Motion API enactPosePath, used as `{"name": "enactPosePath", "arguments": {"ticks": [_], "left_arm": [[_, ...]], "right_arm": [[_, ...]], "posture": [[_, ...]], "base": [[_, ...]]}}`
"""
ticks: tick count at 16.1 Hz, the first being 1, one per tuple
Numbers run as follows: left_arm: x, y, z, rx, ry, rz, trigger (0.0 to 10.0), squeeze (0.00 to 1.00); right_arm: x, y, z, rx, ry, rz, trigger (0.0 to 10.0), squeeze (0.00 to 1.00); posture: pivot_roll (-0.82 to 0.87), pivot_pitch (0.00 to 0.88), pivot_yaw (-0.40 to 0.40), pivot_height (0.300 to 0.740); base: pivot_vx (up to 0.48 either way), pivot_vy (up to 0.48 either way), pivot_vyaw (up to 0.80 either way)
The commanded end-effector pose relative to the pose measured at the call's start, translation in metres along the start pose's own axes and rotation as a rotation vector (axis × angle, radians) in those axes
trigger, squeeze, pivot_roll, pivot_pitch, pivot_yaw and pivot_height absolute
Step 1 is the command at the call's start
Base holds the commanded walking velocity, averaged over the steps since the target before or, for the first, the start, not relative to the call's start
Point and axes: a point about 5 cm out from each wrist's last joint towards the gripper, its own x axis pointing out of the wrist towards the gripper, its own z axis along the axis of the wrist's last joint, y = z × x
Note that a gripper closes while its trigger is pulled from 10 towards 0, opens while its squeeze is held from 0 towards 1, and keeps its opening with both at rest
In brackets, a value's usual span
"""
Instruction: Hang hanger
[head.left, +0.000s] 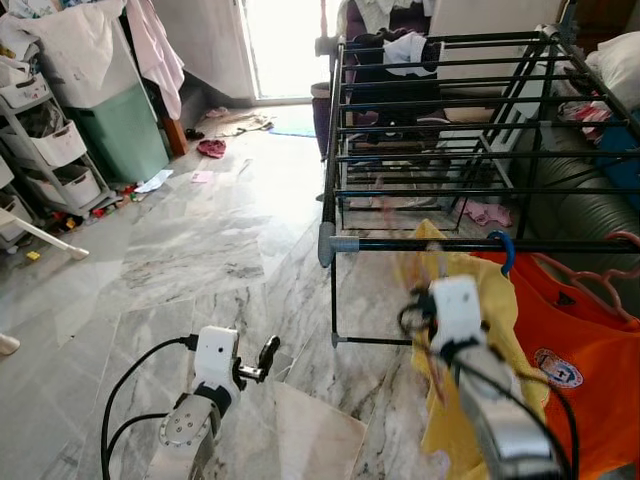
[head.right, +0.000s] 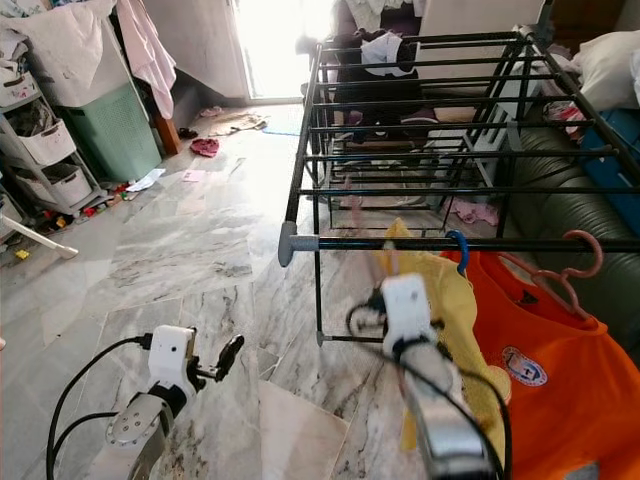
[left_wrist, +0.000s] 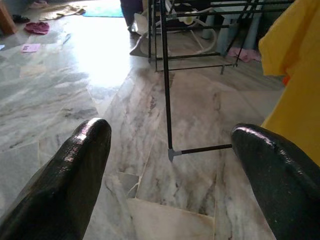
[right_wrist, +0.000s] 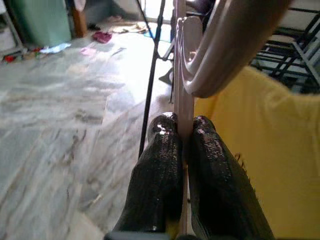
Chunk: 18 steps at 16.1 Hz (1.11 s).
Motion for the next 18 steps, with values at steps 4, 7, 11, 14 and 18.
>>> {"name": "enactPosePath", "arguments": {"ticks": [4,7,11,14,18], "left_arm": [[0.001,-0.002,0.009,-0.004,-0.044,-0.059,10.0,0.0],[0.0,-0.006,0.009,-0.013,-0.049,-0.094,10.0,0.0],[-0.002,-0.01,0.008,-0.017,-0.05,-0.122,10.0,0.0],[-0.003,-0.01,0.007,-0.017,-0.045,-0.124,10.0,0.0],[-0.005,-0.009,0.007,-0.014,-0.038,-0.126,10.0,0.0]], "right_arm": [[0.016,0.001,0.008,0.035,0.01,-0.007,10.0,0.0],[0.03,0.003,0.013,0.067,0.026,-0.013,10.0,0.0],[0.042,0.01,0.012,0.109,0.085,-0.011,10.0,0.0],[0.046,0.013,0.006,0.174,0.132,-0.012,10.0,0.0],[0.044,0.015,-0.01,0.158,0.215,-0.021,10.0,0.0]], "posture": [[-0.17,0.0,0.081,0.74],[-0.17,0.0,0.082,0.74],[-0.16,0.0,0.077,0.74],[-0.16,0.0,0.077,0.74],[-0.15,0.0,0.077,0.74]], "base": [[0.0,0.0,0.0],[0.0,0.0,0.0],[0.0,0.0,0.0],[0.0,0.0,0.0],[0.0,0.0,0.0]]}}
